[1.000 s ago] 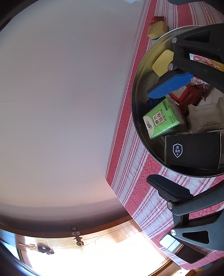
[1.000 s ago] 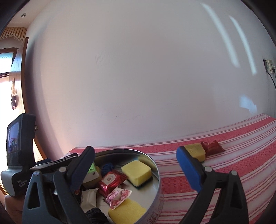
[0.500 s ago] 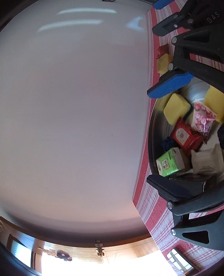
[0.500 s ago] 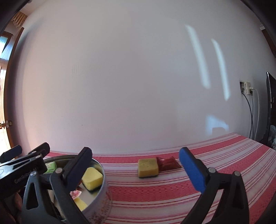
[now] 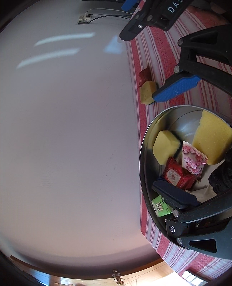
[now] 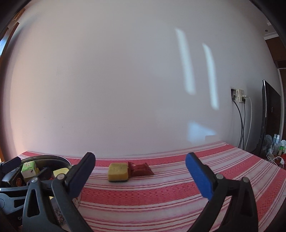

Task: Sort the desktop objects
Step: 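Move both tools toward the yellow sponge and red packet, then grasp the yellow sponge with the left tool while the right tool grasps the red packet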

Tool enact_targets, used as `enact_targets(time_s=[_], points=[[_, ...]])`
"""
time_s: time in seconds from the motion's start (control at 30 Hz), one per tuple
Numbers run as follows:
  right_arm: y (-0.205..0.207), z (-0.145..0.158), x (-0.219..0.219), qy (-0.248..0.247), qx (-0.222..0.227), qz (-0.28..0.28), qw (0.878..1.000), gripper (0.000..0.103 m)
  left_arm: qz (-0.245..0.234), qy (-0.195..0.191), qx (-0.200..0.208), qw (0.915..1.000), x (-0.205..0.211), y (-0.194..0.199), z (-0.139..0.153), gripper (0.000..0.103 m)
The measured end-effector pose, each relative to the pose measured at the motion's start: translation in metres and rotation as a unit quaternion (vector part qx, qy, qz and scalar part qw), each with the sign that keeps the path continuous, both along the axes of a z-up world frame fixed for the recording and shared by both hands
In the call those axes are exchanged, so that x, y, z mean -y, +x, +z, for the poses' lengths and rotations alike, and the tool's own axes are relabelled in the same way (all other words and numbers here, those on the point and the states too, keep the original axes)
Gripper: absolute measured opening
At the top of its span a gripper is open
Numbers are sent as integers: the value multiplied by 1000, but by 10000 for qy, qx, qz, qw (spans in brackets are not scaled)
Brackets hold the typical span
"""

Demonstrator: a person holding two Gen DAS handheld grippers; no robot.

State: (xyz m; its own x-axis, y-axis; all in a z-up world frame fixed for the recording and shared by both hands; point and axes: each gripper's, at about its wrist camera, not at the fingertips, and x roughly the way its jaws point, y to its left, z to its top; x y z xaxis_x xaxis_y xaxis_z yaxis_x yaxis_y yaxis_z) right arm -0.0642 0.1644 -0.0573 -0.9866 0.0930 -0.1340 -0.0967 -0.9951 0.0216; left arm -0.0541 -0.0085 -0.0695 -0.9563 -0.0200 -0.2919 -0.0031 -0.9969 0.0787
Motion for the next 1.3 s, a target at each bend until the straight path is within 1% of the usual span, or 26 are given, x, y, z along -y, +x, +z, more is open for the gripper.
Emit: enact_targets(time_s=[0.17,0.3,0.43,0.5,0.63,0.7,0.77,0.83,0.87,0.93,1.03,1.1,1.17,1.23,1.3], points=[[-6,1,-15,79,77,-172,9998,103,-177,-235,112,9995,-19,0,-2,92],[-13,1,-29,153,154,-320,9993,103,-334,-410,309,9981,-39,-6,-4,92],[-14,-1,-48,64,203,-435,9988,103,-645,-818,507,9933,-69,-13,-10,92],[-16,-2,-57,-37,245,-479,9985,103,-809,-862,683,9906,-82,-20,-12,92],[-22,-6,-78,-413,425,-596,9965,103,-939,-607,1176,9867,-103,-45,-18,92],[-23,-7,-85,-510,502,-720,9948,102,-843,-426,1392,9857,-112,-62,-19,92],[-22,-7,-90,-564,534,-840,9934,103,-704,-96,1650,9837,-116,-81,-21,92],[-20,-6,-95,-660,542,-924,9921,103,-501,191,1804,9821,-118,-100,-23,92],[-19,-6,-97,-724,540,-925,9916,102,-389,275,1836,9818,-119,-109,-24,92],[-18,-6,-100,-804,544,-915,9911,103,-201,299,1915,9808,-122,-124,-27,92],[-19,-6,-99,-774,591,-858,9915,103,67,85,2006,9796,-129,-145,-32,92],[-20,-6,-97,-728,618,-817,9921,103,218,75,2024,9790,-131,-155,-36,92],[-21,-5,-94,-709,626,-777,9925,103,191,254,2226,9744,-131,-168,-40,92],[-21,-5,-94,-724,646,-753,9924,103,328,314,2411,9694,-131,-179,-46,92],[-22,-5,-95,-757,659,-748,9921,103,301,363,2623,9638,-132,-189,-52,92]])
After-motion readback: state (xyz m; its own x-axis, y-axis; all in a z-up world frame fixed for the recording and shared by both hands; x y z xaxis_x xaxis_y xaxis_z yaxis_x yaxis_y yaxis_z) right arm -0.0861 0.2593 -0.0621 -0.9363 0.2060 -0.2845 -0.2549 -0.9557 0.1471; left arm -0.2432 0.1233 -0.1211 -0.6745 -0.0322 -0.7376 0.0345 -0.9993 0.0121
